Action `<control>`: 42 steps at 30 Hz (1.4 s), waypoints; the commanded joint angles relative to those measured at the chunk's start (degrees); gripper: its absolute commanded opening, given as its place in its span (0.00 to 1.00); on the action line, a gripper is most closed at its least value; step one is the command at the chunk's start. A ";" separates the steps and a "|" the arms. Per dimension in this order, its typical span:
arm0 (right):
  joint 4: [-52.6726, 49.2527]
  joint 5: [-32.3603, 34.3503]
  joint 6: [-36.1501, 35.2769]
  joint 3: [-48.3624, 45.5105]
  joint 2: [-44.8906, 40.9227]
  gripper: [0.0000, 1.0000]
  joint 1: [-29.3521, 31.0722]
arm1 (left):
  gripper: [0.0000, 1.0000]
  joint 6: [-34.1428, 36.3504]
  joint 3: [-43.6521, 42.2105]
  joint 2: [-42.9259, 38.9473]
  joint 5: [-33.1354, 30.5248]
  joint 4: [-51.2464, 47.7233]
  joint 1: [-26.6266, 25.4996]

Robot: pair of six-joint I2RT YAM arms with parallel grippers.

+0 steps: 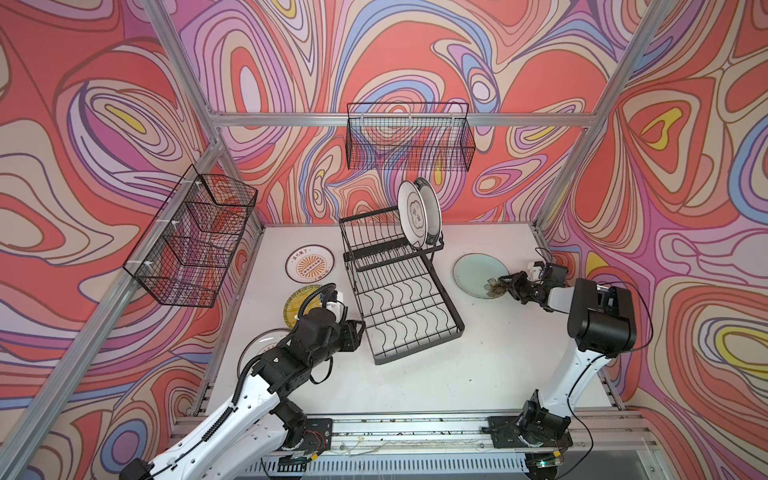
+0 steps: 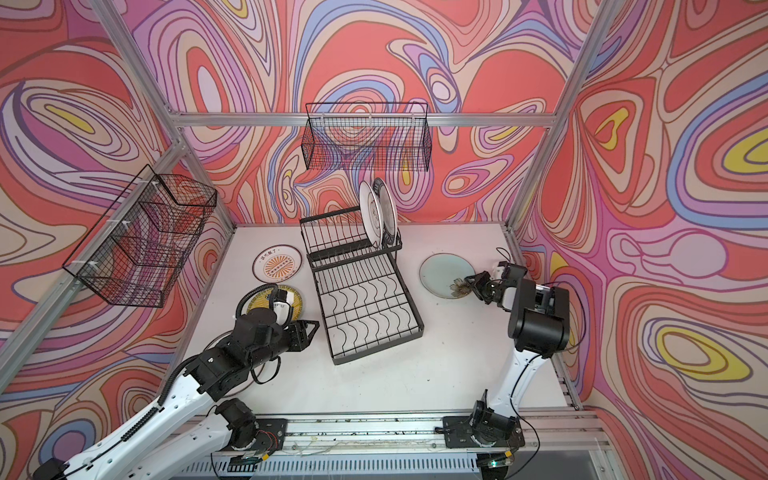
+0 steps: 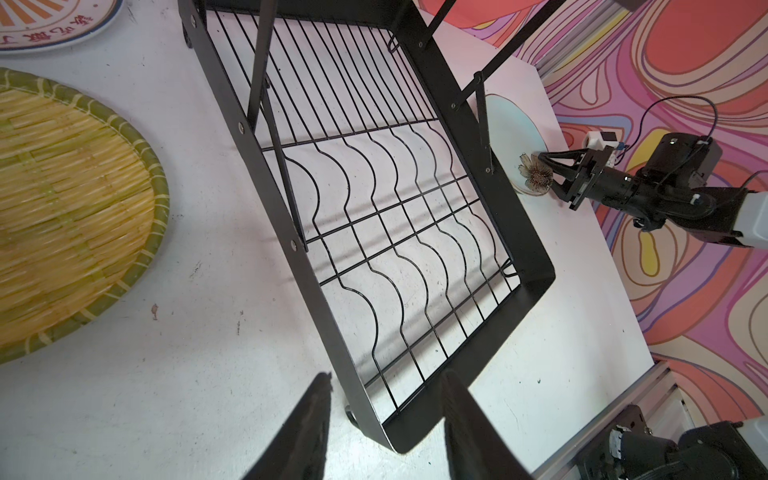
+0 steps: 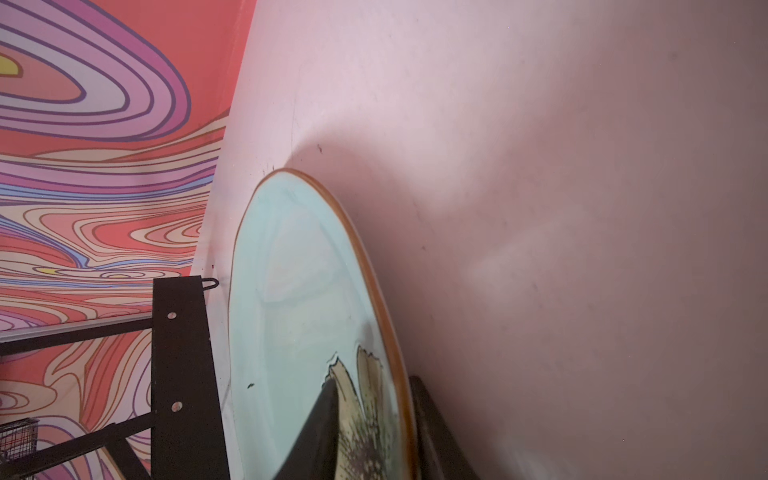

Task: Load the plates into the dish rack
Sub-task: 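Close the right gripper on the flower plate's rim and tilt it up, then lift the pale-green flower plate with the right gripper toward the rack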

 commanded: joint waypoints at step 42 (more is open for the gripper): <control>-3.22 -3.23 1.30 -1.26 -0.93 0.00 -0.45 | 0.46 -0.78 1.09 1.23 -0.34 -0.98 -0.22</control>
